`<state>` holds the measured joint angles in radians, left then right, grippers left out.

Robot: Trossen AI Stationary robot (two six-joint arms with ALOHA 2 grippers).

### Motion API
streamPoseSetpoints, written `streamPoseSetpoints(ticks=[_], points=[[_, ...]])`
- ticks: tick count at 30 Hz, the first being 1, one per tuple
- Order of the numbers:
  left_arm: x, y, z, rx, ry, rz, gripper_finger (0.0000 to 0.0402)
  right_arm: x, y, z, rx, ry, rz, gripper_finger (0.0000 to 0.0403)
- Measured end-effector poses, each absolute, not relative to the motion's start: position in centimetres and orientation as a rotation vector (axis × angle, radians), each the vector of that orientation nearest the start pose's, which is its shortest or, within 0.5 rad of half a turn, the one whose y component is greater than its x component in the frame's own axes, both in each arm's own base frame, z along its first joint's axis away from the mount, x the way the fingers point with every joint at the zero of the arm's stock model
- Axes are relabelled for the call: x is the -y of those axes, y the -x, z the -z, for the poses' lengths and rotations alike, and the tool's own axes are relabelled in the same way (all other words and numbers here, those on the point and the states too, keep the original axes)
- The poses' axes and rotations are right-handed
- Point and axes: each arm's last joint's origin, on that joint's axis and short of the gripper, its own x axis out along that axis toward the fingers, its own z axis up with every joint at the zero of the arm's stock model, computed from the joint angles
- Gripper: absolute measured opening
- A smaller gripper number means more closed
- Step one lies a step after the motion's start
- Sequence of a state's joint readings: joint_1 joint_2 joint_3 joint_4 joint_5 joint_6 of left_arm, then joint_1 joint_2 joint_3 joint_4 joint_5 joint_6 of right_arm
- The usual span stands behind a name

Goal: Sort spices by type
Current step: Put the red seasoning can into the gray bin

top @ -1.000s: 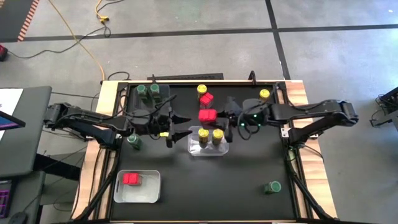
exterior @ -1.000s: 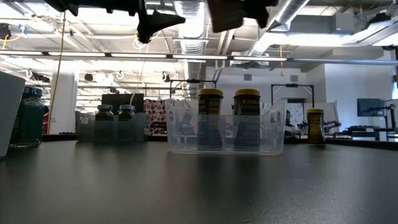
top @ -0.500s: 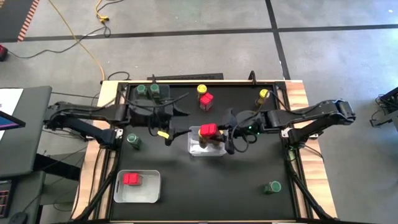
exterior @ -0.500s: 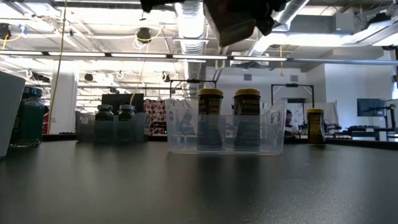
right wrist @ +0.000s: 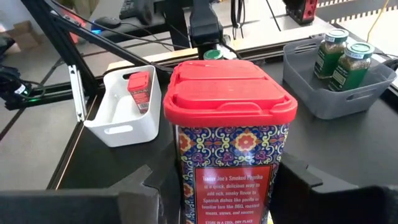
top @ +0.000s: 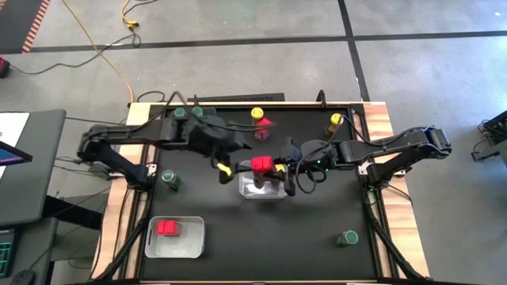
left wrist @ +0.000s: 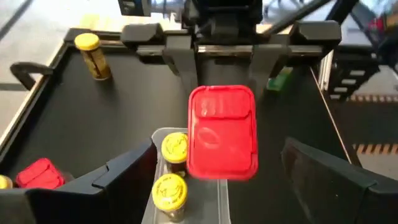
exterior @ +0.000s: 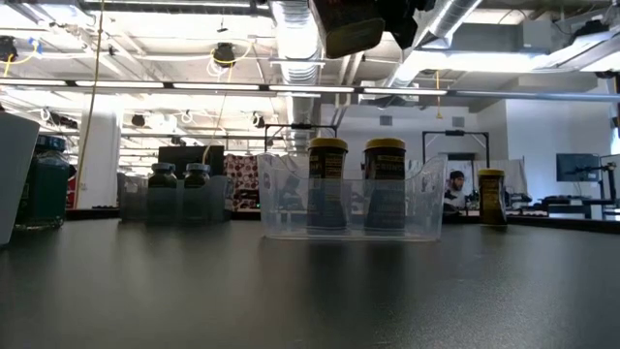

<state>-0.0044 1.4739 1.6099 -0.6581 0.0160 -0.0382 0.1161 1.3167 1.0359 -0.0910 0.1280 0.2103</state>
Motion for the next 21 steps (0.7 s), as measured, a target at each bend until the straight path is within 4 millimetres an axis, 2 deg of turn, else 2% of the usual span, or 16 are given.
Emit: streamPoseSetpoints(ticks=[7,14,21], points=[[0.3,-34.1,-41.4,-0.587,0.016,0.073,0.0332,-3.1,-29.4,-31.4,-0.363,-0.162,0.050,0.0201],[0.2,-35.4,-40.0,-0.652,0.032,0.063,0.0332,-3.1,-29.4,-31.4,-0.364,-0.162,0.049,0.0201],[0.0,-35.7,-39.1,-0.706,0.044,0.033,0.0332,-3.1,-29.4,-31.4,-0.363,-0.162,0.049,0.0201]])
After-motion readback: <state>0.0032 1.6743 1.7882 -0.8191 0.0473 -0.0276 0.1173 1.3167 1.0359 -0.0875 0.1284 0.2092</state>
